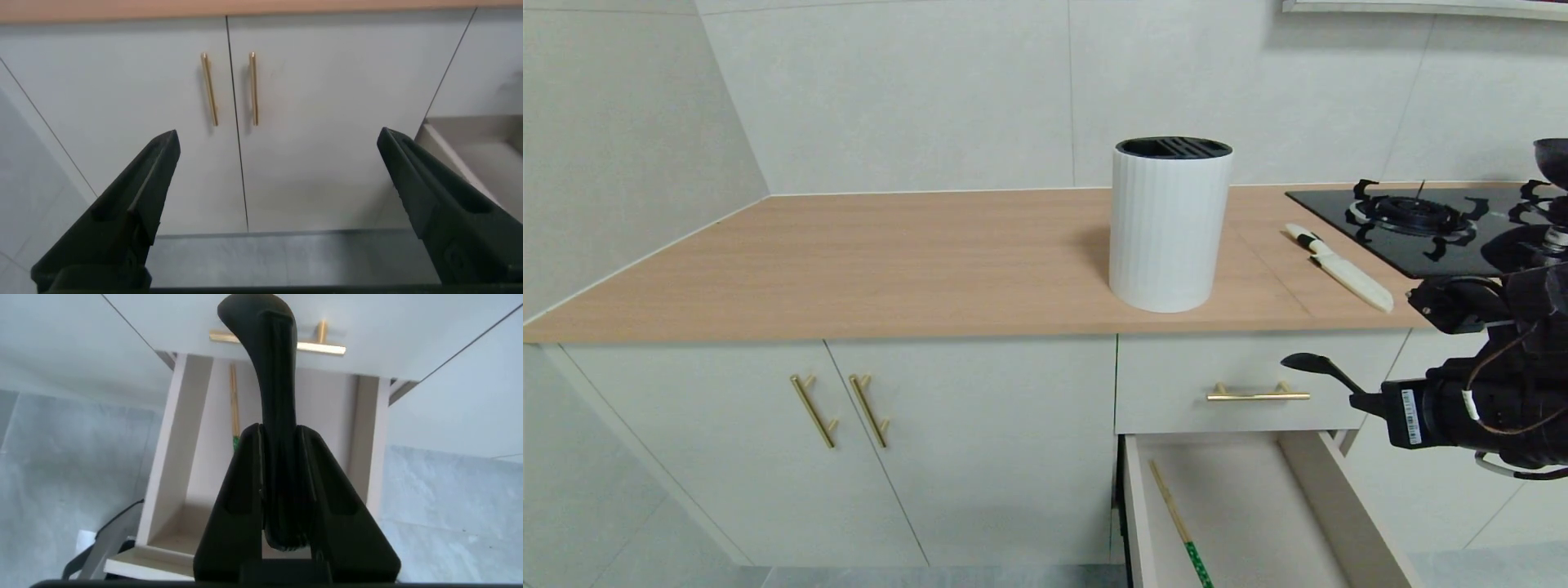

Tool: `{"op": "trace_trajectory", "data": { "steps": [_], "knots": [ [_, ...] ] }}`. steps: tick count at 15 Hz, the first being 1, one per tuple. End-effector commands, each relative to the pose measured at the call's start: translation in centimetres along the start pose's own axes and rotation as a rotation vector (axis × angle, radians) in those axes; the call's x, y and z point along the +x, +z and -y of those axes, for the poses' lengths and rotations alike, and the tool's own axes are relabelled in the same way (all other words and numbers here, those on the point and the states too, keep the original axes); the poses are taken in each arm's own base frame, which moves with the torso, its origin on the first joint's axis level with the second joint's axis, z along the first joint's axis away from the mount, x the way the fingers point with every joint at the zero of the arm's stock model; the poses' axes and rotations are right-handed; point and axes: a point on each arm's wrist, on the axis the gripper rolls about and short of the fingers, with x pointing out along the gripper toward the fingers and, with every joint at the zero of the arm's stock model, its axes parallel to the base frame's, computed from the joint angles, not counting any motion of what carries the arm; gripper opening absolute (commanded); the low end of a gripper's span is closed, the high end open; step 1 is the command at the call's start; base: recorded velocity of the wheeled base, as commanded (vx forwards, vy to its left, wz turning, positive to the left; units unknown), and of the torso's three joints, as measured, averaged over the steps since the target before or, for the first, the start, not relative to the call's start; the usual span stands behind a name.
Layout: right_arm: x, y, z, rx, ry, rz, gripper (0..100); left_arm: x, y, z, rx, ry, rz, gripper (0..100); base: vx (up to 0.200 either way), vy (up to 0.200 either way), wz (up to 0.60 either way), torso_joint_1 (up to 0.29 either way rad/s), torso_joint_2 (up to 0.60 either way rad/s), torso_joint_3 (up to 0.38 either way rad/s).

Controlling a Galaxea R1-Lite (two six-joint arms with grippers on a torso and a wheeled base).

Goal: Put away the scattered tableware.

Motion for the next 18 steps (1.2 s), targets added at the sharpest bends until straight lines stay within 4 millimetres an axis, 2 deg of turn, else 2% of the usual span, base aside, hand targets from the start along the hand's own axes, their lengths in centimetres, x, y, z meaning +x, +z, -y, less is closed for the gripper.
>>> {"op": "trace_trajectory", "data": {
  "steps": [1,12,18],
  "knots": [
    [0.32,-0.08,-0.04,-0.002,0.000,-0.011,0,0.00,0.00,0.00,0.000,0.000,0.000,100,0.000,0.000,0.00,-0.183,0.47,0.290],
    [1.08,-0.46,-0.09,-0.005,-0.004,-0.041,0,0.00,0.00,0.00,0.000,0.000,0.000,100,0.000,0.000,0.00,-0.146,0.46,0.309],
    [1.17,-0.58,-0.15,-0.008,-0.003,-0.047,0,0.00,0.00,0.00,0.000,0.000,0.000,100,0.000,0.000,0.00,-0.020,0.09,0.063]
  ]
}}
